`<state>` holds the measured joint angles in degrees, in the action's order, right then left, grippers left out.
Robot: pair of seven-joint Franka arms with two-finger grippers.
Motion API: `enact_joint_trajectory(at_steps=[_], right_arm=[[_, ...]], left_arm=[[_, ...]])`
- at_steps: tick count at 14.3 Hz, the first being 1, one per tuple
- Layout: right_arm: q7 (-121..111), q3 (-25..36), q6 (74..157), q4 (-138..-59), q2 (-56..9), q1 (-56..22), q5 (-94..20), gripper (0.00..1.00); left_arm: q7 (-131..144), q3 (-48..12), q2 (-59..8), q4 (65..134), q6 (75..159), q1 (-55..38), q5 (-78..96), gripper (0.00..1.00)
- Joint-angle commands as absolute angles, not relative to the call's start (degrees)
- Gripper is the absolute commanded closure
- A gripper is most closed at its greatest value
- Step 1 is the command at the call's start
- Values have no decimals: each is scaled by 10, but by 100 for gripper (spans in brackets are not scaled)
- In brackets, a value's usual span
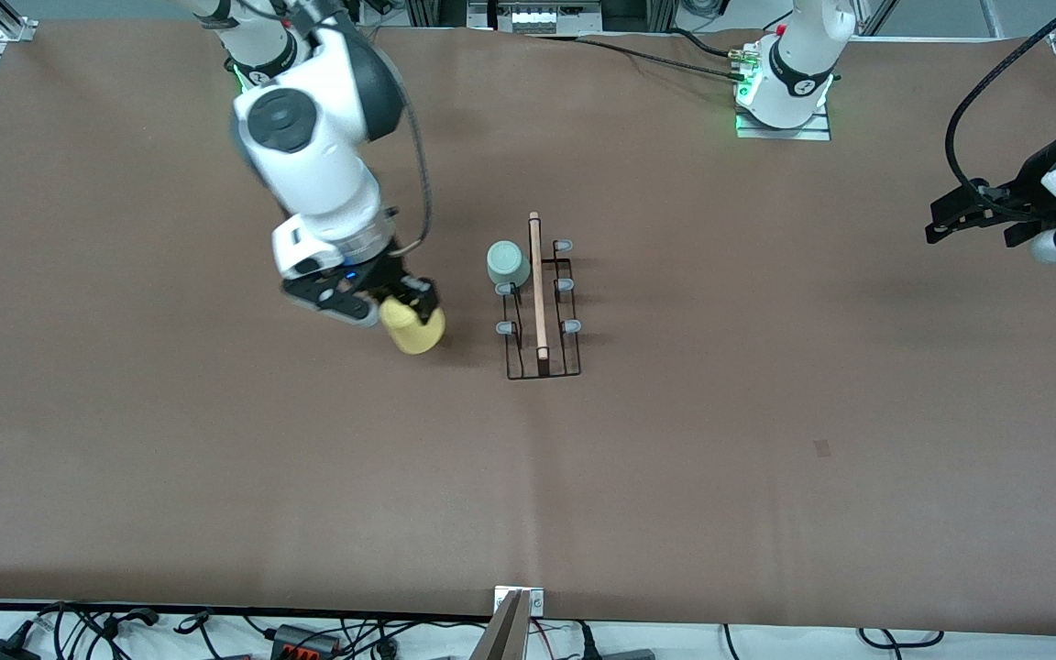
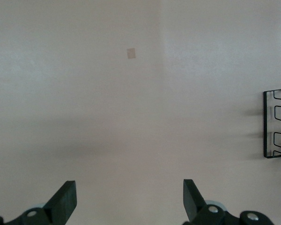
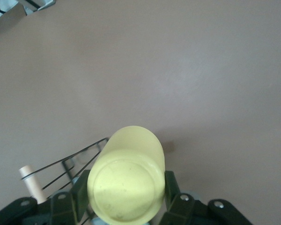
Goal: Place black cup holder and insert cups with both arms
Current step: 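Carry the yellow cup onto a rack peg with the right gripper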
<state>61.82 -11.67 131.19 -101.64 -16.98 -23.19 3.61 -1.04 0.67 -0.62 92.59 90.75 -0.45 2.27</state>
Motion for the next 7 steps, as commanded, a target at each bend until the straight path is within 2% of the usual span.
enact_joint_trajectory(at_steps=[1,7], right_arm=[[683,-113,1308,-952,-221,-264,39,86],[719,-113,1346,-926,-268,-296,39,86]], left_arm=[[-17,5,-13,908,893,-2,14,0],[-17,5,-13,908,893,-2,14,0]])
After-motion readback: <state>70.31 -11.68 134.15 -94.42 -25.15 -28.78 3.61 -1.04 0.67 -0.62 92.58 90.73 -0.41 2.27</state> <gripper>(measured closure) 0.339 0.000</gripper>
